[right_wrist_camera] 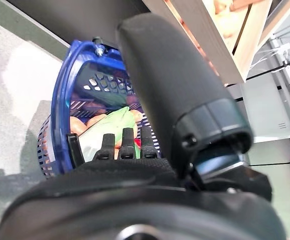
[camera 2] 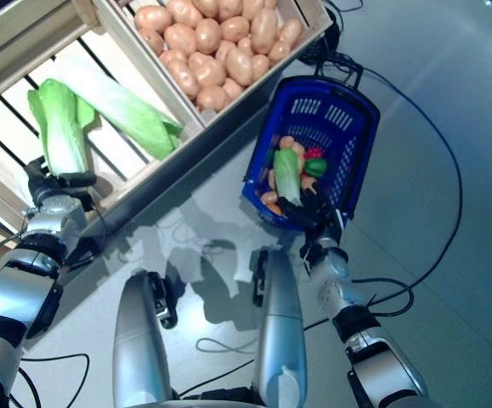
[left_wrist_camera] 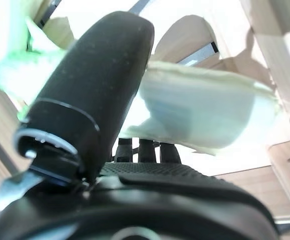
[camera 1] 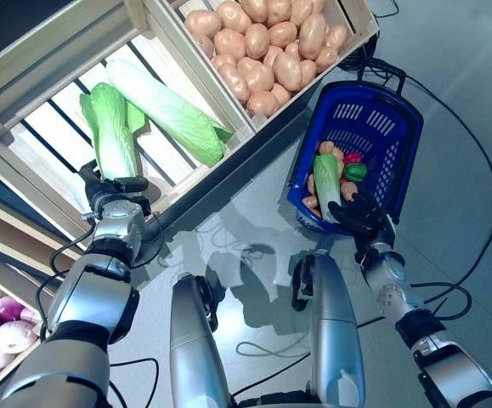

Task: Put vegetables into the basket

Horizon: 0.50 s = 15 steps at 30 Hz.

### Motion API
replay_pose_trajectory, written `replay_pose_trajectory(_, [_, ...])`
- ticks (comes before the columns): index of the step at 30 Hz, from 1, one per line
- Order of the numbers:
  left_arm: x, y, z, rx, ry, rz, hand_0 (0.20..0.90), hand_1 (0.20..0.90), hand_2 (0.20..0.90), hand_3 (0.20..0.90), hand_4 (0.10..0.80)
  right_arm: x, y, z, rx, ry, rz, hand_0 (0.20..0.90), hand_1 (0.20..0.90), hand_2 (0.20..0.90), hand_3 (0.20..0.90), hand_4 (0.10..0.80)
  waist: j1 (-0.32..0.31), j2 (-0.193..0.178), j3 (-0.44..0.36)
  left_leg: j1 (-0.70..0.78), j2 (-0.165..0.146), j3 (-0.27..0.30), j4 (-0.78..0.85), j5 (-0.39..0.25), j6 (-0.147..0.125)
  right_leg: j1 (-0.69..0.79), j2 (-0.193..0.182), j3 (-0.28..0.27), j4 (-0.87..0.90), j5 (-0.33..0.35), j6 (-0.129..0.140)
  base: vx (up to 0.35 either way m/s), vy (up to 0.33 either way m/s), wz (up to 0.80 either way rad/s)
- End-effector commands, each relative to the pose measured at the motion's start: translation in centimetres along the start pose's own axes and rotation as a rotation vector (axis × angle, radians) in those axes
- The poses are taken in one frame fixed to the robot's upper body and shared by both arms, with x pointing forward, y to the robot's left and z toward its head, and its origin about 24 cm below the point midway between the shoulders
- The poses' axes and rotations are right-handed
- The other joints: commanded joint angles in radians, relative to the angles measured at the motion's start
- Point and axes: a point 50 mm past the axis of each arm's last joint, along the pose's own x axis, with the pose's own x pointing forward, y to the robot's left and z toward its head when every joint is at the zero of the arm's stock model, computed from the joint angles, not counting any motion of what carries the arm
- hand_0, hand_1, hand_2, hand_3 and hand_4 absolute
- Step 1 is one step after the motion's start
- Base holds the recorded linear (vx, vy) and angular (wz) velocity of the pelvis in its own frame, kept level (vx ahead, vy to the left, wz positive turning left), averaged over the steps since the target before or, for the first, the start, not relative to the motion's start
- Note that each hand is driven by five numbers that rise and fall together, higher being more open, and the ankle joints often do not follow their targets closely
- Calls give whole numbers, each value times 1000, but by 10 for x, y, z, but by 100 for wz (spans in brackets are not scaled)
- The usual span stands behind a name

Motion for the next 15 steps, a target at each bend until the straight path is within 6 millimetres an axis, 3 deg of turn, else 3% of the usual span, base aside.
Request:
replay_pose_trajectory(1, [6,13,-2,4,1,24,300,300,300,300,400,3,-2,24,86,-131,-14,900,900,900,900,800,-3,13,-65,99,8,22,-86,-34,24,160,-58,15,-138,5,33,35,-22,-7])
replay_pose_trajectory(5, [6,18,-16,-16,30,16,300,300,300,300,400,0,-1,22,93,-139,-8,900,900,900,900,800,-1,19,-87,185,10,52,-179,-6,24,240,-53,4,-217,25,36,27,-8,-1])
replay_pose_trajectory(6, [6,19,-18,-23,28,16,300,300,300,300,400,-1,-1,22,95,-141,-4,900,900,900,900,800,-1,20,-98,205,8,65,-228,35,31,259,-49,-2,-263,62,28,34,-3,0])
replay_pose_trajectory(7, [6,19,-19,-23,30,16,300,300,300,300,400,-1,-2,22,95,-139,-5,900,900,900,900,800,-1,21,-97,219,10,63,-217,6,25,272,-51,1,-249,35,36,0,0,0])
replay_pose_trajectory(9, [5,21,-22,-35,7,15,300,300,300,300,400,-4,-2,18,97,-142,9,900,900,900,900,800,1,27,-125,286,12,91,-326,68,34,334,-48,-14,-335,82,28,10,-17,-4])
replay_pose_trajectory(15, [-1,26,-33,-80,-74,21,300,300,300,300,400,-18,-2,1,84,-127,49,900,900,900,900,800,16,35,-194,452,-4,120,-520,142,37,506,-34,-41,-496,126,24,62,-25,-4])
